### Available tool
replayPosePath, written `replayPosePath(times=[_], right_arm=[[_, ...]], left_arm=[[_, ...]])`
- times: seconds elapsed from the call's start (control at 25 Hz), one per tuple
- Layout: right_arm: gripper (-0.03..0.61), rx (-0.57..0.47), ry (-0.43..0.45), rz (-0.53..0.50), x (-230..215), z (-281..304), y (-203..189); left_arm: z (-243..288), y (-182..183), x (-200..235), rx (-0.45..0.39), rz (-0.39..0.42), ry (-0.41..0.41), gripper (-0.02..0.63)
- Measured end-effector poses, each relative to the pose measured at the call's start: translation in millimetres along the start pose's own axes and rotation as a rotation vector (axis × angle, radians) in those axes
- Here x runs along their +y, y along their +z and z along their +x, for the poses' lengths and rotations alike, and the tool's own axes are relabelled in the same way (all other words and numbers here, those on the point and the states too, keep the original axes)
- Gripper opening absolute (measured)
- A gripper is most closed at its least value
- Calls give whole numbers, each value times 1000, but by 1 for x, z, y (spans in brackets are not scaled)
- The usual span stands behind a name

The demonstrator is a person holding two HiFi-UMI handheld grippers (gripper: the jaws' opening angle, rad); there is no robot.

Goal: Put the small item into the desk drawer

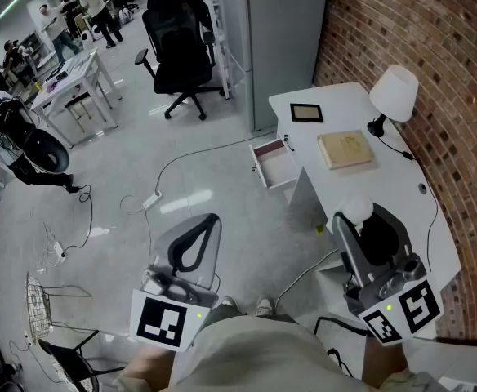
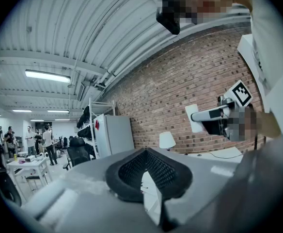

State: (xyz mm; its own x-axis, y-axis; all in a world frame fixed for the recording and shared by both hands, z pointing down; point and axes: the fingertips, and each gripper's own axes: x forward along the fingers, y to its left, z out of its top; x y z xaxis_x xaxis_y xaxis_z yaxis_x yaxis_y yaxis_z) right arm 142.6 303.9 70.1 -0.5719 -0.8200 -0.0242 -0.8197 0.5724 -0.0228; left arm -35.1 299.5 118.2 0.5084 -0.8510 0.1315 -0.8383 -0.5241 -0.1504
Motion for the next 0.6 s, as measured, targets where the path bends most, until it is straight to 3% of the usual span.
replayPosePath(times=[0.6], right_arm=[[130, -26, 6, -7, -17, 2, 0]], left_arm=[[18, 3, -1, -1, -9, 22, 3]])
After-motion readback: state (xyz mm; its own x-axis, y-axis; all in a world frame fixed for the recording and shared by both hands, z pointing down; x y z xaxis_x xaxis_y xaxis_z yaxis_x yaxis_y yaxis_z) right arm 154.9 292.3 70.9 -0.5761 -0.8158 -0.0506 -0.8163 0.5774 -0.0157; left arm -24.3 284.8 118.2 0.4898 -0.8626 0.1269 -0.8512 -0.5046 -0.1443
